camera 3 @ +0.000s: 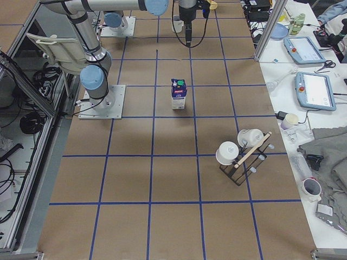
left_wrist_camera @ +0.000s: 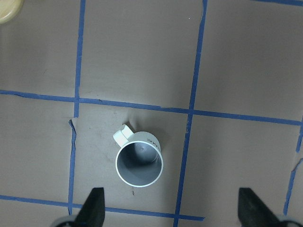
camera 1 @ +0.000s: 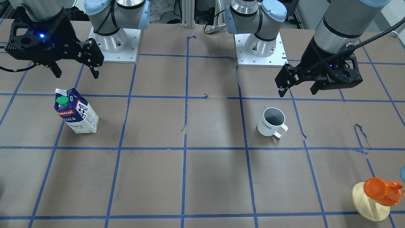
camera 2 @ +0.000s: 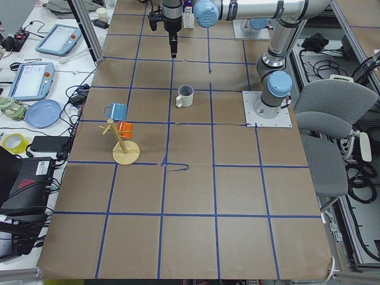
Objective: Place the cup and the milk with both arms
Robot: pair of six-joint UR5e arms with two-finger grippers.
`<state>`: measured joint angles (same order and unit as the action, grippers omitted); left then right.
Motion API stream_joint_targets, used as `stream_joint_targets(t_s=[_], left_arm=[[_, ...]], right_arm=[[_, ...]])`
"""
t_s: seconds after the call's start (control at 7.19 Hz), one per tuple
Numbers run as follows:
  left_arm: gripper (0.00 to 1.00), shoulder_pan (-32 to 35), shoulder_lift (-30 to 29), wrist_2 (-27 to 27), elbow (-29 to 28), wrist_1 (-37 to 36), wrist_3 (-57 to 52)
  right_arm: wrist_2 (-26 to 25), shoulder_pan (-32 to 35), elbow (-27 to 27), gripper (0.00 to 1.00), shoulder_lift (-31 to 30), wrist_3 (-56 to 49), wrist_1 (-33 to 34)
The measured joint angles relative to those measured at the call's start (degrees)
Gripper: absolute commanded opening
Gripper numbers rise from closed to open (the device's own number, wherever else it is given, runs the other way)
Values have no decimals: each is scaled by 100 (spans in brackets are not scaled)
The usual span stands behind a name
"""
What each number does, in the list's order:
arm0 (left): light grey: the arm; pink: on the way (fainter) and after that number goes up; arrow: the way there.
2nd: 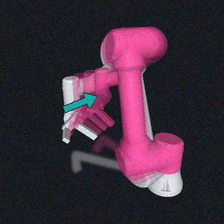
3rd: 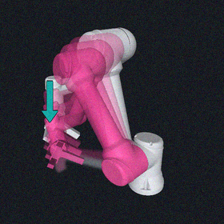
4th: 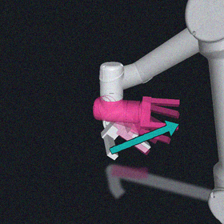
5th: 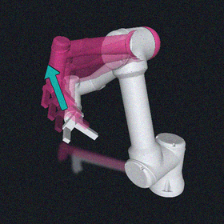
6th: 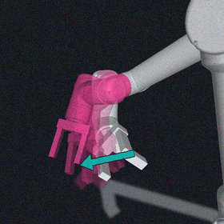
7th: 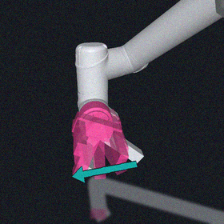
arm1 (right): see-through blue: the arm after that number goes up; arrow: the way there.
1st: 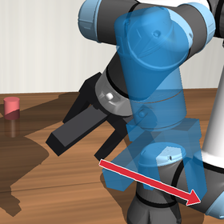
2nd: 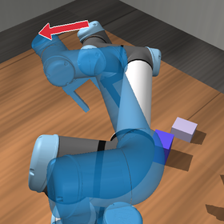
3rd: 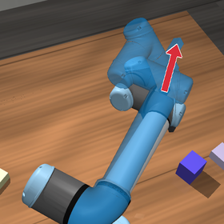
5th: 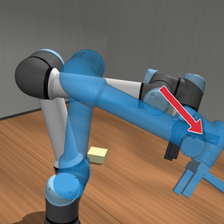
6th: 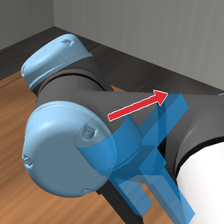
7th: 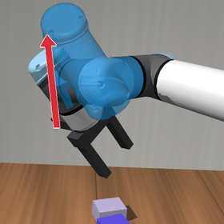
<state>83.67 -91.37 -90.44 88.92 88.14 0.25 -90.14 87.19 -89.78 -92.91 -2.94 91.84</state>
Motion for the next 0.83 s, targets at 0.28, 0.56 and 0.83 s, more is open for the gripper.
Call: stream_joint_targets(t_s=[0.28, 0.56, 0.83], left_arm=[[100, 0, -6, -4, 14, -7, 1], [100, 2, -14, -3, 19, -15, 1], [100, 0, -54, -14, 26, -14, 7]], right_arm=[[3, 0, 4, 100, -4, 7, 0], [7, 0, 11, 100, -6, 13, 0], [11, 0, 15, 100, -1, 22, 0]])
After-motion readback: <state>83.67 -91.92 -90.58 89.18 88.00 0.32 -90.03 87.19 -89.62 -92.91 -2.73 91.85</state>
